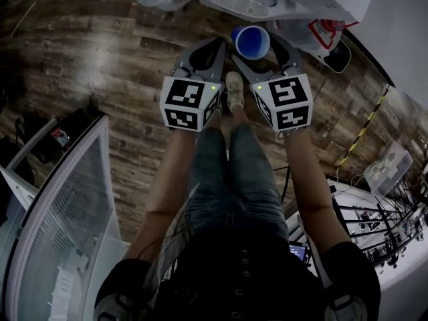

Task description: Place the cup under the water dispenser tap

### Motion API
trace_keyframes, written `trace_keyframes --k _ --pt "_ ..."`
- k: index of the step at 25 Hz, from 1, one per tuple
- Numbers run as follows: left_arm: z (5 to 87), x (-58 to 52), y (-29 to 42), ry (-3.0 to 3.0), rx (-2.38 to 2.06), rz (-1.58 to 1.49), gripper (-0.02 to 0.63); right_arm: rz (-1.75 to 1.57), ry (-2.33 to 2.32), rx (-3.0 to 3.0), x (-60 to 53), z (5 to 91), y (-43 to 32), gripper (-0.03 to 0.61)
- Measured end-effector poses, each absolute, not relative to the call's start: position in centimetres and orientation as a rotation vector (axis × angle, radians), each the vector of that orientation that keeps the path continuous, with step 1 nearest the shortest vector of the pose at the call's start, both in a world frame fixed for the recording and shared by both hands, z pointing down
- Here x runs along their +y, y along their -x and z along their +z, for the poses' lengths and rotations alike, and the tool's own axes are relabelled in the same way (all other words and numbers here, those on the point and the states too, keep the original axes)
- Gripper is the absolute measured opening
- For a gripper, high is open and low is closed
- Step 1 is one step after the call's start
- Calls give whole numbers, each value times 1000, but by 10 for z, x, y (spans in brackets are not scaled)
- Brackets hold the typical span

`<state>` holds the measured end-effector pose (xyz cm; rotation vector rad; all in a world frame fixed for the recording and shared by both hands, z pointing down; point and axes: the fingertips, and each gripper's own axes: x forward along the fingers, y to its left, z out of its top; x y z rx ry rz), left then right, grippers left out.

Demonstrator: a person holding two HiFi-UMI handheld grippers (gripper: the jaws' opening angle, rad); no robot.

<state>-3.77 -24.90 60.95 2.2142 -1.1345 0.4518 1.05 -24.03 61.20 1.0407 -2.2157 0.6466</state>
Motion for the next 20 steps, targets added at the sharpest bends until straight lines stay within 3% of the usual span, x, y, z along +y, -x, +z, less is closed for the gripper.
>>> trace_keyframes --k 20 --pt "668 -270 21 -2233 -1116 470 2 668 -1112 -2115 -263 697 -24 357"
